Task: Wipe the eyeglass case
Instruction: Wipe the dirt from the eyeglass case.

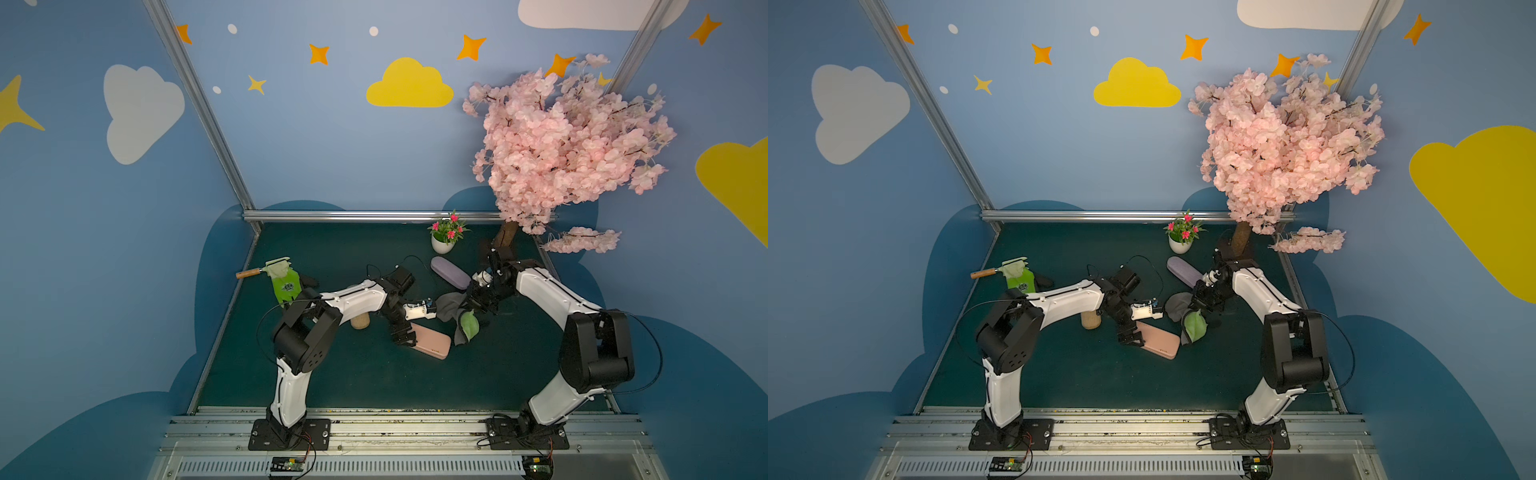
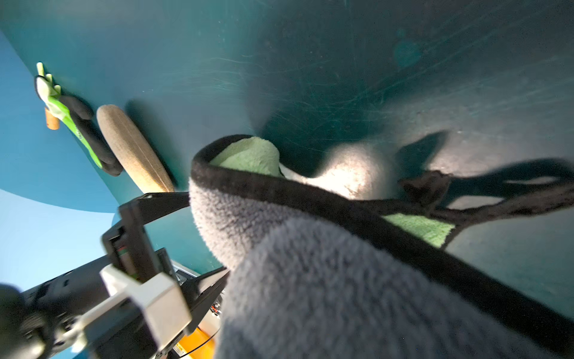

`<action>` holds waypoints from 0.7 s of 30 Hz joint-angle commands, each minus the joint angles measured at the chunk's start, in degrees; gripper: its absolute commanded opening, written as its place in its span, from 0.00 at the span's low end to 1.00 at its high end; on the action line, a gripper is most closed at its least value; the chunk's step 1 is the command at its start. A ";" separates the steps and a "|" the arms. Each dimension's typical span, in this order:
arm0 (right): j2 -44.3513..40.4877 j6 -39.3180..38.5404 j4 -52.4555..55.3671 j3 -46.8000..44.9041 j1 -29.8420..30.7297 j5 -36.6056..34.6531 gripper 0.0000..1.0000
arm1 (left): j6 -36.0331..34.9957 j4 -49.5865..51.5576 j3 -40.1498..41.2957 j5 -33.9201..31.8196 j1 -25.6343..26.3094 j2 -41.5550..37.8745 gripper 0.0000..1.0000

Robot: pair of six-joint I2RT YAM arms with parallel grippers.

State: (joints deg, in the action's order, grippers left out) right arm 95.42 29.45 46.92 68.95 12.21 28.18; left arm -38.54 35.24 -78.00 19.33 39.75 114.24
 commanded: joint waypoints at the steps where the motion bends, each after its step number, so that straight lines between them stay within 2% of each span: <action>1: -0.23 -0.01 -0.69 0.18 0.31 1.48 0.00 | -1.45 1.64 -0.51 -1.08 0.42 1.59 0.93; 6: -0.99 0.16 -0.69 0.48 0.09 1.52 0.00 | 3.02 1.67 -0.62 -1.74 0.68 1.10 0.89; 13: -3.75 -0.34 1.47 0.39 0.12 -1.59 0.00 | 14.56 -0.21 3.41 -1.44 0.81 -1.70 0.68; 17: -6.31 1.48 2.86 -0.31 3.22 -3.71 0.00 | 19.74 -6.51 8.33 -2.87 1.21 -4.00 0.63; 21: -9.14 7.39 -0.88 -2.10 9.93 -3.34 0.00 | 22.52 -8.45 9.70 -3.67 1.47 -4.65 0.55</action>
State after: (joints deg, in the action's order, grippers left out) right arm 88.20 32.69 47.20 67.90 18.50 24.86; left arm -20.64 27.42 -69.60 16.60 41.01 109.89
